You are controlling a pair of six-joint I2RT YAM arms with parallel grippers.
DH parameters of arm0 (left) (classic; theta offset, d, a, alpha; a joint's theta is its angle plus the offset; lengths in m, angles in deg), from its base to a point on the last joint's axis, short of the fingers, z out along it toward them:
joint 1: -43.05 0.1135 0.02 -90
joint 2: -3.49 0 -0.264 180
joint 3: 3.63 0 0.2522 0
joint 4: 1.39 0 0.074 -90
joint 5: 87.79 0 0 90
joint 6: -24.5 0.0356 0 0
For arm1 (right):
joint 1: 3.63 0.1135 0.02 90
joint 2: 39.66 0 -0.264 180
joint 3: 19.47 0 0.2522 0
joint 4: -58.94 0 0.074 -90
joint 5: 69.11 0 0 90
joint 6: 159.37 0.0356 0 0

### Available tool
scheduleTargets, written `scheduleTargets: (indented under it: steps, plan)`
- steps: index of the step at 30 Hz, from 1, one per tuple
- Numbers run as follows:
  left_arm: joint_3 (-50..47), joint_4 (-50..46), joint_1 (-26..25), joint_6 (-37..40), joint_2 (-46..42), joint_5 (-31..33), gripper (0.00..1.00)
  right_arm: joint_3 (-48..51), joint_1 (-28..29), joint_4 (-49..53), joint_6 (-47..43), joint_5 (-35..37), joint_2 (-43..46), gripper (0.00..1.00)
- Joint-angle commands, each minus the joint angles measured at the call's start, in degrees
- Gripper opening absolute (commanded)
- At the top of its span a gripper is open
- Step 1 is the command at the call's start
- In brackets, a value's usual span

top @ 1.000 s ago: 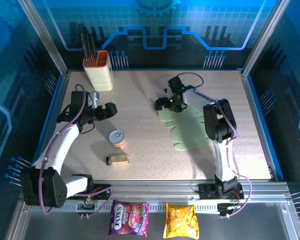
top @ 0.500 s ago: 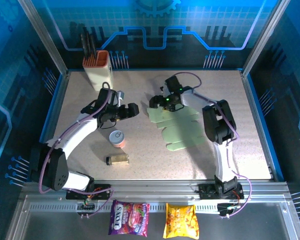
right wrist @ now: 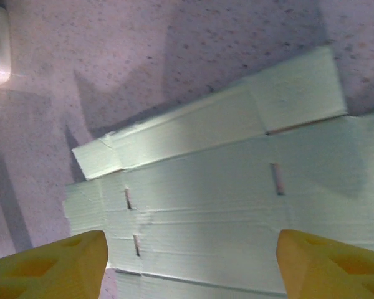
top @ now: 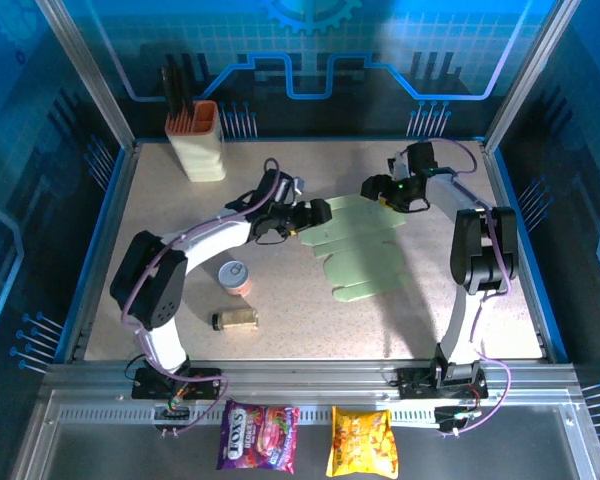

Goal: Fold the paper box

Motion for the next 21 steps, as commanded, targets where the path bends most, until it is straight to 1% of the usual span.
scheduleTargets:
  steps: [1, 4, 9, 13, 21]
  plan:
    - [3.94, 2.73, -1.03, -3.87, 4.37, -2.06, 0.90, 0.08, -1.75, 4.31, -3.96, -1.35, -2.04, 0.73]
    - [5.79, 3.31, -1.31, -4.80, 7.43, -2.94, 0.89, 0.35, -2.41, 5.51, -5.00, -0.28, -3.11, 0.73]
    - [7.18, 0.93, -1.40, -3.89, 10.06, -2.43, 0.90, 3.12, -2.56, 4.16, -4.03, -0.03, -3.51, 0.72]
    - [6.32, -1.30, -0.95, -2.72, 10.73, -0.57, 0.90, 5.75, -2.29, 2.99, -3.45, -0.18, -3.39, 0.72]
    - [1.82, -0.21, 1.66, -2.63, 10.61, -0.07, 0.90, 10.77, -1.74, 1.35, -2.92, -2.21, -0.52, 0.70]
